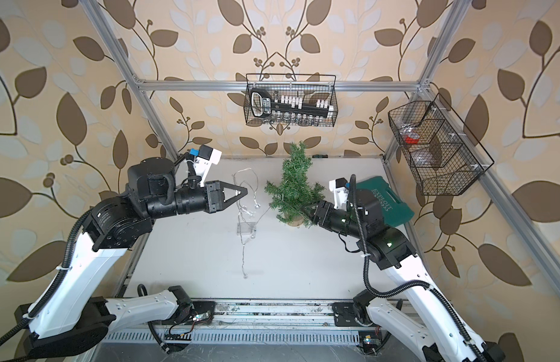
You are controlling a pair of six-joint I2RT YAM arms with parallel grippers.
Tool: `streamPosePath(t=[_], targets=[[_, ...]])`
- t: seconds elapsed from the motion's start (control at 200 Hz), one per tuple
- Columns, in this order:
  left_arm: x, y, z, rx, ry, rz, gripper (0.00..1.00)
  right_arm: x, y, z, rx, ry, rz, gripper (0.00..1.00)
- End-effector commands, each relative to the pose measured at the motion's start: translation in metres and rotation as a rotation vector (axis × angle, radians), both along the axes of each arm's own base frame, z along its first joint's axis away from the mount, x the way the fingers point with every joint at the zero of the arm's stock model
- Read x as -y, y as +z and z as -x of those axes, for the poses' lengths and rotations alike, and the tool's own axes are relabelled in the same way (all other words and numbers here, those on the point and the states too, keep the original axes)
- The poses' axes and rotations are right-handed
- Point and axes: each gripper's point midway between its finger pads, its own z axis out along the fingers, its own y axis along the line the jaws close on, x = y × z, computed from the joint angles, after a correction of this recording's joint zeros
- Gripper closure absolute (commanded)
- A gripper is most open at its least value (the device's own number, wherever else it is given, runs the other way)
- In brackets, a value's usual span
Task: Remove string lights from the small christmas tree
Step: Remove the light string from the Christmas tree.
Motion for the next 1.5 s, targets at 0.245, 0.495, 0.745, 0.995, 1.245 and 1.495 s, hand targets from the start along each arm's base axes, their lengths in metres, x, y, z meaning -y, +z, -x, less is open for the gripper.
streamPosePath(t=[0.245, 0.495, 0.745, 0.995, 1.245, 1.495], targets=[[0.011, 0.015, -0.006, 0.047, 0.027, 0.040, 1.00, -0.070, -0.018, -0.007, -0.035, -0.079, -0.066, 0.37], [0.011, 0.014, -0.006, 0.059, 0.026, 0.029, 1.00, -0.111, -0.023, -0.021, -0.039, -0.060, -0.071, 0.37], [0.006, 0.014, -0.004, 0.070, 0.035, 0.023, 1.00, -0.122, -0.016, -0.029, -0.026, -0.069, -0.080, 0.37], [0.005, 0.014, -0.003, 0.073, 0.035, 0.017, 1.00, -0.120, -0.019, -0.029, -0.045, -0.096, -0.083, 0.44], [0.010, 0.014, -0.005, 0.052, 0.030, 0.048, 1.00, -0.134, -0.013, -0.020, -0.043, -0.121, -0.102, 0.50], [0.011, 0.017, -0.004, 0.051, 0.026, 0.058, 1.00, -0.139, -0.024, -0.021, -0.069, -0.164, -0.102, 0.56]])
